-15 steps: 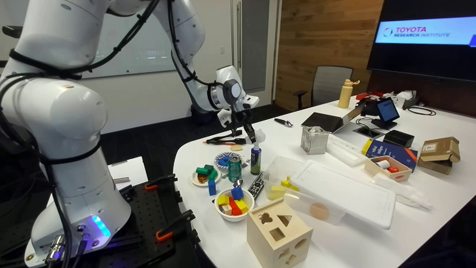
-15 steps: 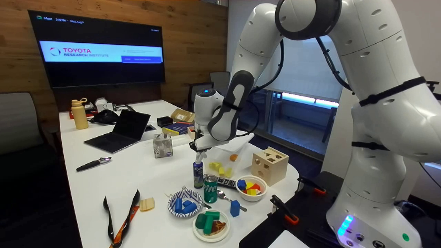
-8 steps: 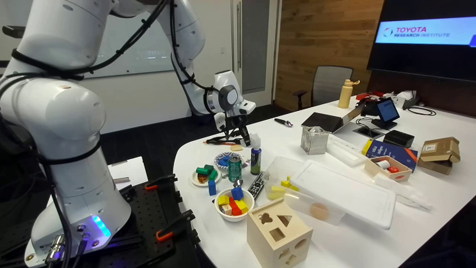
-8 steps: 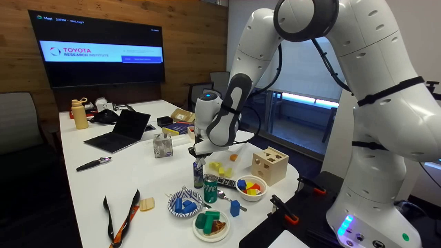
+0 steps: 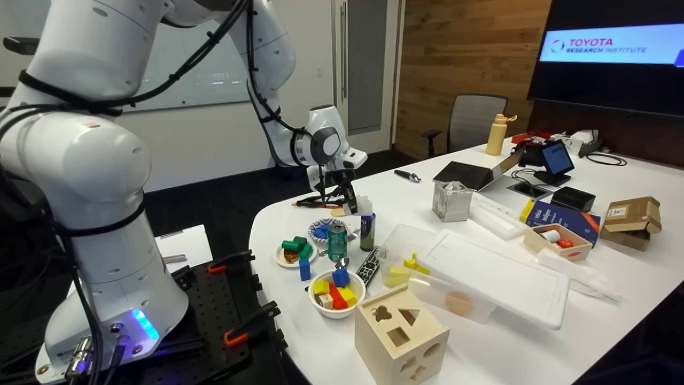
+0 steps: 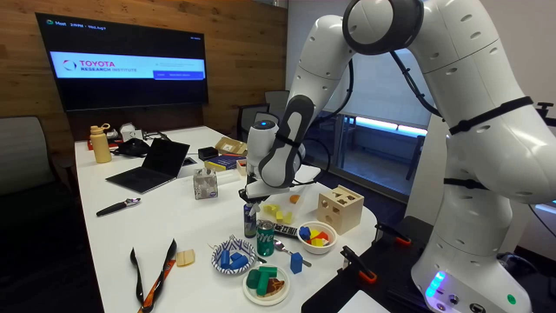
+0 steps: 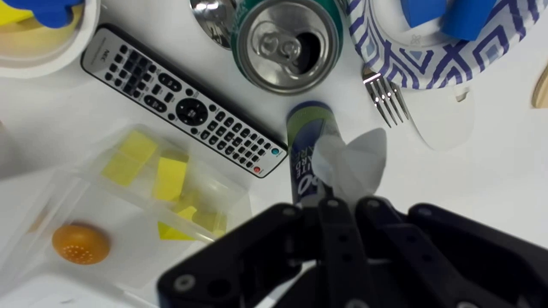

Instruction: Use the napkin to wipe the white cap of the blue bottle

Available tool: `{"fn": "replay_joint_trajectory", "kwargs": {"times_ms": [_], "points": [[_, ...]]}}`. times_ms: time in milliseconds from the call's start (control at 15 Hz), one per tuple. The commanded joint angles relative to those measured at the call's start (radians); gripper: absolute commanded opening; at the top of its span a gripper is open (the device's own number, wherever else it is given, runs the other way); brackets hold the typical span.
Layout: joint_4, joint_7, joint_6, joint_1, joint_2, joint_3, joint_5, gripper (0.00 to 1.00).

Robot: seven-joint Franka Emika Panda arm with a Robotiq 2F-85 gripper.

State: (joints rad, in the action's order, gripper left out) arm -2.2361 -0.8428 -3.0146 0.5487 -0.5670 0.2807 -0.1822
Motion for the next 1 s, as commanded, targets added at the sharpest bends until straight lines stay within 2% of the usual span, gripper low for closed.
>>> {"fn": "replay_joint_trajectory", "kwargs": {"times_ms": [0, 133, 333, 733, 933], "points": [[0.003, 0.035, 0.009, 0.034, 0.027, 0.041, 0.017, 0.01], [0.021, 0.053, 0.007, 0.034, 0.023, 0.048, 0.016, 0.01], [0.036, 0.094, -0.009, -0.005, 0.020, 0.016, 0.033, 0.01], [0.033, 0.126, -0.017, -0.030, 0.022, 0.002, 0.054, 0.01], [0.023, 0.136, -0.032, -0.058, 0.015, -0.031, 0.078, 0.01]]}}
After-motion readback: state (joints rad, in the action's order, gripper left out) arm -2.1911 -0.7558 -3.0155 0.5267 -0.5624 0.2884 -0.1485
